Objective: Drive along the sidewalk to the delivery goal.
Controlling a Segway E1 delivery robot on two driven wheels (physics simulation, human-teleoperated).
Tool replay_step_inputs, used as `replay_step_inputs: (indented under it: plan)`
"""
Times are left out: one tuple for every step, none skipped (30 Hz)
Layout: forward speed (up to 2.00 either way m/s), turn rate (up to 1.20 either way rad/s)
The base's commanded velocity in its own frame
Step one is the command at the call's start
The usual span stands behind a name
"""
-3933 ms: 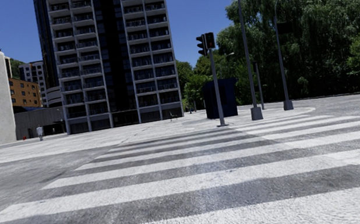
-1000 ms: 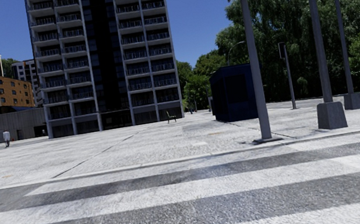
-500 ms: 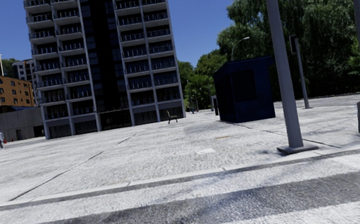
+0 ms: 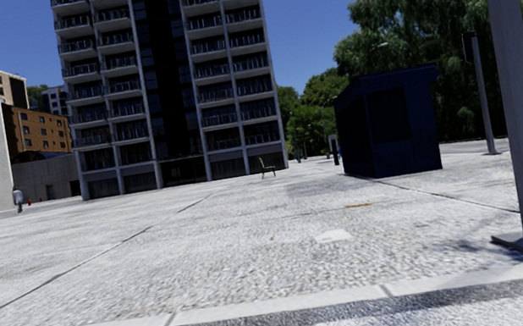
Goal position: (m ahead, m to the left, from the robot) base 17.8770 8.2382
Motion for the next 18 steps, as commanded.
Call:
replay_step_inputs:
  plan:
    - [2.00, 0.30]
    - [2.00, 0.30]
    - [2.00, 0.30]
    - [2.00, 0.30]
    - [2.00, 0.30]
    - [2.00, 0.30]
    - [2.00, 0.30]
    - [2.00, 0.30]
    - [2.00, 0.30]
    - [2.00, 0.30]
    - [1.94, 0.30]
    - [1.82, 0.30]
    - [1.69, 0.30]
    - [1.69, 0.30]
    - [1.58, 0.30]
    - [1.45, 0.30]
    - [1.45, 0.30]
    - [1.37, 0.30]
